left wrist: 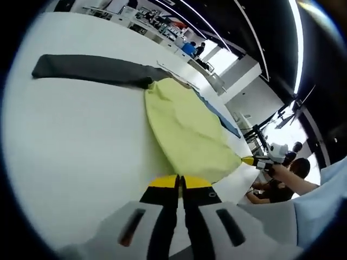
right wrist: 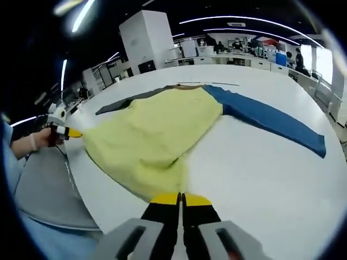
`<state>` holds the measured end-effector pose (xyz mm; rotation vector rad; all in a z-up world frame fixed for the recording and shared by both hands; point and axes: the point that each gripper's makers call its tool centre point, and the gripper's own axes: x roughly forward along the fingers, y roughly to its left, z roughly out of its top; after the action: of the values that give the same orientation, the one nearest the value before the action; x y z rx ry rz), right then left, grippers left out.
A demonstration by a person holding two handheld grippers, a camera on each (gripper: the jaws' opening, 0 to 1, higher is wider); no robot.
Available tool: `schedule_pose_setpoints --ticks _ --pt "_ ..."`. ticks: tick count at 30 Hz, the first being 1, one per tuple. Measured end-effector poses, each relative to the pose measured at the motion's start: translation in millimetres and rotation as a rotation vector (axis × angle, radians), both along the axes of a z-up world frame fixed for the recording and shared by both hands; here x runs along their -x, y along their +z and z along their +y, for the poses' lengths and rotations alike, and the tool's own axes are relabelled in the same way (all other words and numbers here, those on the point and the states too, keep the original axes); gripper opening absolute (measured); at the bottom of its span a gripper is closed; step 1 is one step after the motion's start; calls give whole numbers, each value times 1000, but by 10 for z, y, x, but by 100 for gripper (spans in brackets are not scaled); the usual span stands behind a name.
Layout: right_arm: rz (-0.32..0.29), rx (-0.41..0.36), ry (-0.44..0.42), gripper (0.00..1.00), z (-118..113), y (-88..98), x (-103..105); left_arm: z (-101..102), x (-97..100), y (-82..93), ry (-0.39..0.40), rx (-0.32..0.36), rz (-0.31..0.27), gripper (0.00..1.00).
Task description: Fold the garment on the visible template until the final outline fits inside the template.
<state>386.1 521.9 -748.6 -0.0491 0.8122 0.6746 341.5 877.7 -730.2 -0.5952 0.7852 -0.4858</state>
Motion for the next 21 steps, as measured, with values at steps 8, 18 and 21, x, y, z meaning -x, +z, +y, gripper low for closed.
schedule_pose_setpoints --ticks 8,18,21 --pt "-12 9 -27 0 -60 65 214 -56 33 -11 -23 6 15 0" --pt "-28 23 -42 0 -94 58 223 -74 67 -61 -32 11 38 0" --pt "-28 28 -37 0 -94 61 219 -62 85 -79 -22 10 52 0"
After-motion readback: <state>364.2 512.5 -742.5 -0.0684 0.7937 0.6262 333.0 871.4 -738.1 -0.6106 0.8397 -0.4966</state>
